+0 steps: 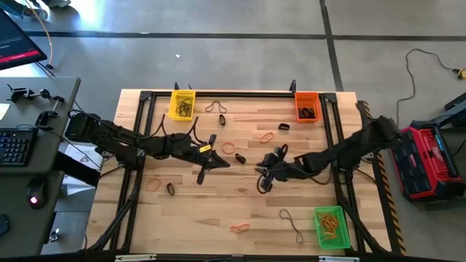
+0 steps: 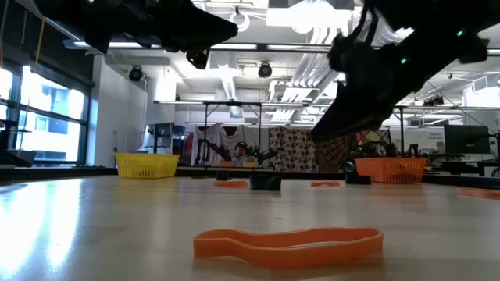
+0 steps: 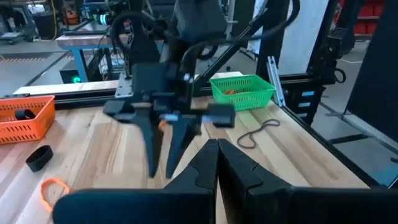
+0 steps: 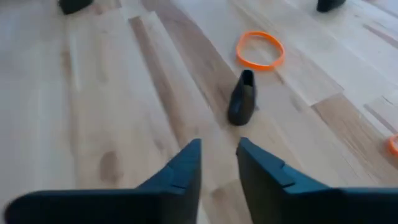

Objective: Sort rubber bands into baskets
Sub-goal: Put the black rubber band into the orange bin

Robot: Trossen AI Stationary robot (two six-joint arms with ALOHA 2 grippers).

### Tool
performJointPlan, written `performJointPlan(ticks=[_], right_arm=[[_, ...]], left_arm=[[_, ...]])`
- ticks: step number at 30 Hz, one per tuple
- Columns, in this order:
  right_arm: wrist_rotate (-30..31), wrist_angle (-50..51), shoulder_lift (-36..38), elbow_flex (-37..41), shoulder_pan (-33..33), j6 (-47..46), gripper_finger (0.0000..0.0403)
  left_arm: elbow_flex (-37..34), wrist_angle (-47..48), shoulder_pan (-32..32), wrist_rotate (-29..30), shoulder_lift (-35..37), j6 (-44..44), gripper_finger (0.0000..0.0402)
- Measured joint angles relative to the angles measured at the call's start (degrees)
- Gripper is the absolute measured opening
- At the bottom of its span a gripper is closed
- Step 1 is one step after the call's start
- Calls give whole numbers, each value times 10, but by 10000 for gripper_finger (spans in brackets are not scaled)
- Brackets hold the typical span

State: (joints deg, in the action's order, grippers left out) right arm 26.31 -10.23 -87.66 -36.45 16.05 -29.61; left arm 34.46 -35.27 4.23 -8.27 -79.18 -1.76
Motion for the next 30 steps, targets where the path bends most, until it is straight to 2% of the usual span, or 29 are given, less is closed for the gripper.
performJointPlan(ticks=[6, 11, 24, 27, 30], right_arm=[[39, -18, -76, -28, -26, -30, 158], [47, -44, -129, -57, -38, -15, 190], [4, -71, -195, -92, -81, 18, 193], [-21, -85, -215, -92, -92, 26, 186], [-20, -105, -228, -93, -97, 27, 167]], left_arm=[[0, -7, 0, 0, 0, 0, 0], [0, -10, 6, 3, 0, 8, 0], [0, -7, 27, 16, 0, 11, 0], [0, -6, 27, 16, 0, 11, 0], [0, -5, 27, 16, 0, 11, 0]])
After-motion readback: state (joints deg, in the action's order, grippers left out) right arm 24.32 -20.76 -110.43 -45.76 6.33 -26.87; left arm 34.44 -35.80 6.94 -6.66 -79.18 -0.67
